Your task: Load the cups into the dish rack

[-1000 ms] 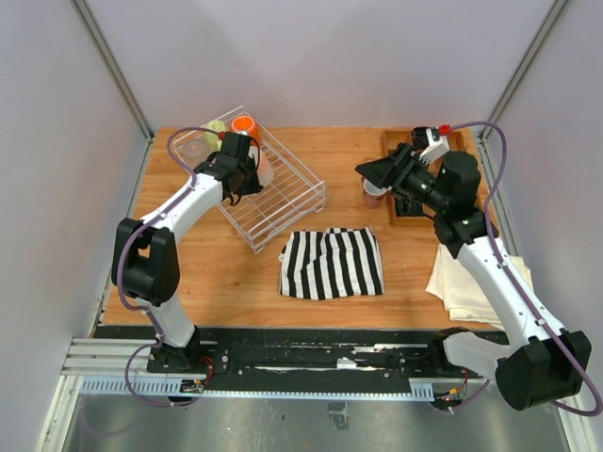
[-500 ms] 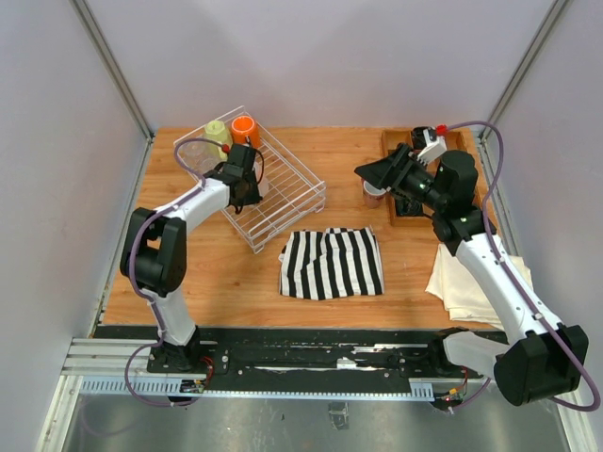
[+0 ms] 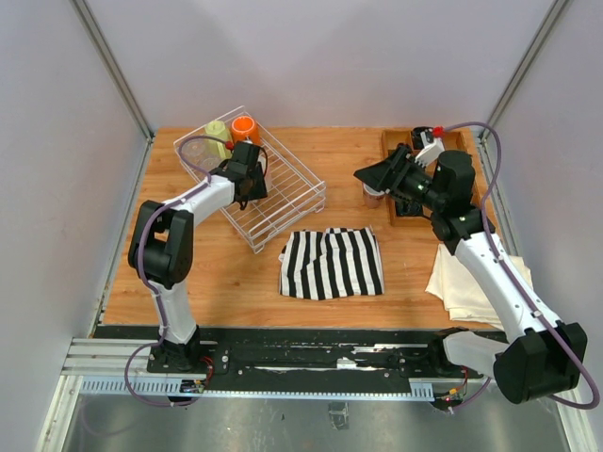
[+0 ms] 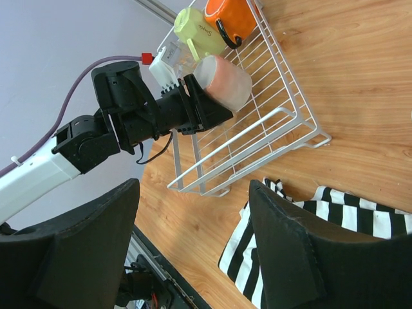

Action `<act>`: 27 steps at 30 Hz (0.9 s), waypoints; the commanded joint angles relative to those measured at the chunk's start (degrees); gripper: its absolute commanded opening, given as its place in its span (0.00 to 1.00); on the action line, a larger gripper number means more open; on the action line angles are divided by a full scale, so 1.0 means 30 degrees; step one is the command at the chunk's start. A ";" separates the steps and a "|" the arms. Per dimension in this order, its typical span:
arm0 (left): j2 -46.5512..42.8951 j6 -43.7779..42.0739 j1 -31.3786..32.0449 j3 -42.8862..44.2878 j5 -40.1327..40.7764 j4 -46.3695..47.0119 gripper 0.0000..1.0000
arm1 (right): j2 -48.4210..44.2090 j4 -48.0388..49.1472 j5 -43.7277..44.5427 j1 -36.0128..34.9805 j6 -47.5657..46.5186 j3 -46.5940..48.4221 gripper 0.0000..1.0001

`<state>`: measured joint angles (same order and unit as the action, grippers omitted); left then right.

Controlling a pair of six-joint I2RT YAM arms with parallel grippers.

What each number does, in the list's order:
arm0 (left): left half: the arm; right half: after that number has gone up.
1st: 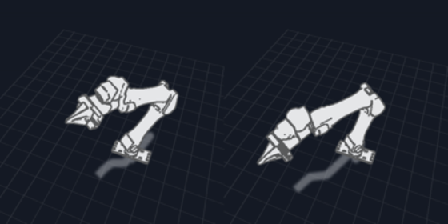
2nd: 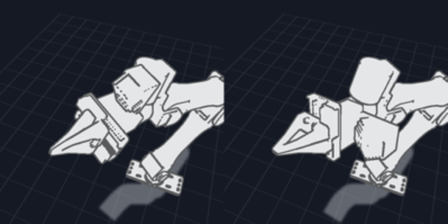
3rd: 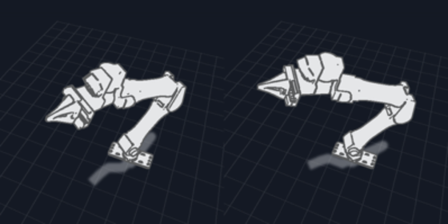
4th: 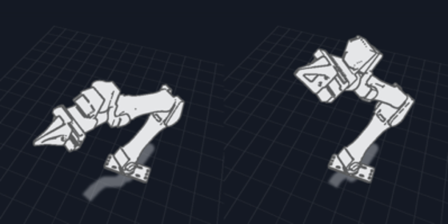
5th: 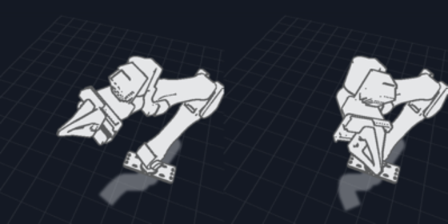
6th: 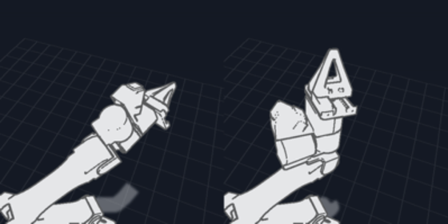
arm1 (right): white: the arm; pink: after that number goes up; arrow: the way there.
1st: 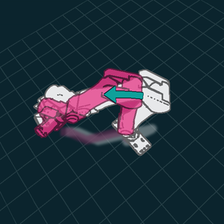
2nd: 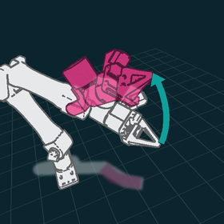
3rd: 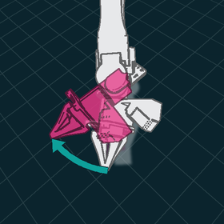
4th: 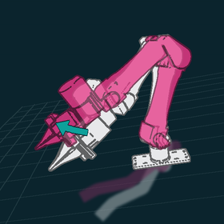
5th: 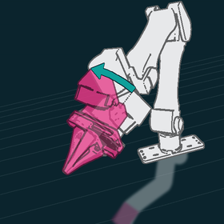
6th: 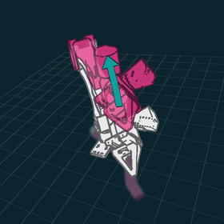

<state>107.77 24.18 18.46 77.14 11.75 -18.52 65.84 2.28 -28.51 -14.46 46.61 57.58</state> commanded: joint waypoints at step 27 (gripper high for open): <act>0.3749 -0.0109 -0.0211 0.6913 0.0299 -0.0971 0.54 | 0.0688 -0.0327 -0.0339 0.0261 -0.0556 0.0586 0.70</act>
<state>115.55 24.25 18.44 93.23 11.99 -20.03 67.35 1.67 -28.80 -14.46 46.37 57.58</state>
